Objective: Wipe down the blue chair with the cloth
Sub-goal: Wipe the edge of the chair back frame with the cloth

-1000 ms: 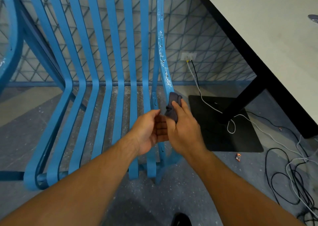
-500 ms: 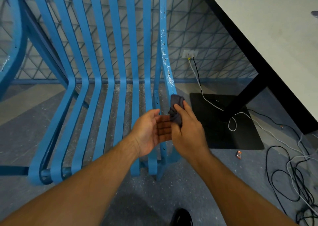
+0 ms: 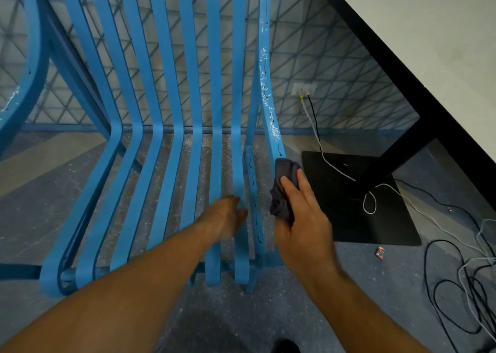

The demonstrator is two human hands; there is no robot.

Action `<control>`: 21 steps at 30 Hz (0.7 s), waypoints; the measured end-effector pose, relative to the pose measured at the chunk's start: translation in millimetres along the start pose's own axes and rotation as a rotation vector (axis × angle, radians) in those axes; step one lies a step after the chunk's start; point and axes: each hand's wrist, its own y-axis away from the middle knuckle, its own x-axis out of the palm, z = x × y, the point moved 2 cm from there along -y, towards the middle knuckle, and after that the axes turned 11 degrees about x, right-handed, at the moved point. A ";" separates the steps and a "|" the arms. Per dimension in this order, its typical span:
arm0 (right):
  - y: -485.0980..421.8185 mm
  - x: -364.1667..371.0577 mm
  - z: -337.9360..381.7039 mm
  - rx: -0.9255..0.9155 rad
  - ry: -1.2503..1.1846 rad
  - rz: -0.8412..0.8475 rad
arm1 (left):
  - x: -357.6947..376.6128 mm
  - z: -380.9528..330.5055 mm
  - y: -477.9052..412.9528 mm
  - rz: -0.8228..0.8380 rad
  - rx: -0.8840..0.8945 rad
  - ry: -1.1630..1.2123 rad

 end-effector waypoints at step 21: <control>-24.1 -8.0 14.6 0.033 0.123 0.047 | 51.4 33.6 -31.1 -0.181 -0.222 -0.049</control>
